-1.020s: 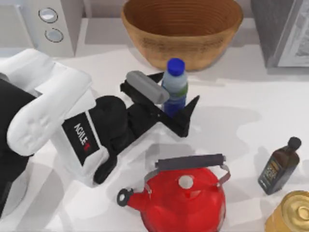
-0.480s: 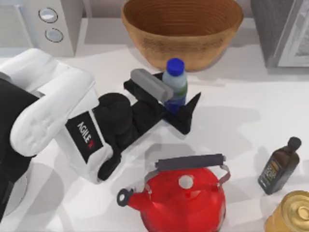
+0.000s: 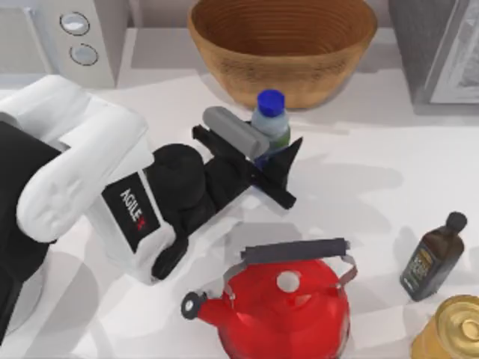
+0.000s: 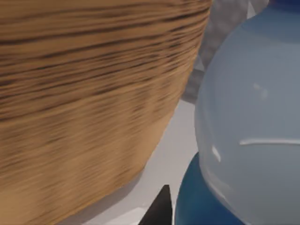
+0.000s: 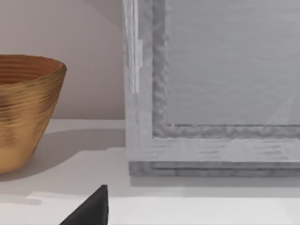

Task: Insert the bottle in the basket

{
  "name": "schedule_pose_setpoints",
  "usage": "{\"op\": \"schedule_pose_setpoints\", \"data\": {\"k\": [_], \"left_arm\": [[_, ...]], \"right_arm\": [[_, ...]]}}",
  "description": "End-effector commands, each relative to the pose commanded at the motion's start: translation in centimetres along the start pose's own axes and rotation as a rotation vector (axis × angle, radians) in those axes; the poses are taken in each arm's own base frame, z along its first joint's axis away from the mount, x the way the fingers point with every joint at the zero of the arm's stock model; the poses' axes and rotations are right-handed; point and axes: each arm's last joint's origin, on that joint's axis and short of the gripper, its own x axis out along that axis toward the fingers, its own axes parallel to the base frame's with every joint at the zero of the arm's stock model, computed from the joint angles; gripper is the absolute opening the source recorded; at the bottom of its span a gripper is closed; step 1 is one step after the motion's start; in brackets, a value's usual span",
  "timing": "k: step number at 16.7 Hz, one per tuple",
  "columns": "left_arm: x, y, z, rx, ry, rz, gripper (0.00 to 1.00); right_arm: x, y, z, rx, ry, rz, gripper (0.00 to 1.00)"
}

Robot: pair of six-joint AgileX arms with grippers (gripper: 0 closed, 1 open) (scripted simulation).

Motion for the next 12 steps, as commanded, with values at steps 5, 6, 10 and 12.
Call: {"op": "schedule_pose_setpoints", "data": {"k": [5, 6, 10, 12], "left_arm": [[0.0, 0.0, 0.0, 0.0, 0.0, 0.0, 0.0], [0.0, 0.0, 0.0, 0.0, 0.0, 0.0, 0.0], [0.0, 0.0, 0.0, 0.0, 0.0, 0.0, 0.0], [-0.06, 0.04, 0.08, 0.001, 0.0, 0.0, 0.0]], "right_arm": [[0.0, 0.0, 0.0, 0.0, 0.0, 0.0, 1.0], [0.0, 0.0, 0.0, 0.0, 0.0, 0.0, 1.0], [0.0, 0.0, 0.0, 0.0, 0.0, 0.0, 1.0], [0.0, 0.0, 0.0, 0.0, 0.0, 0.0, 1.0]]}}
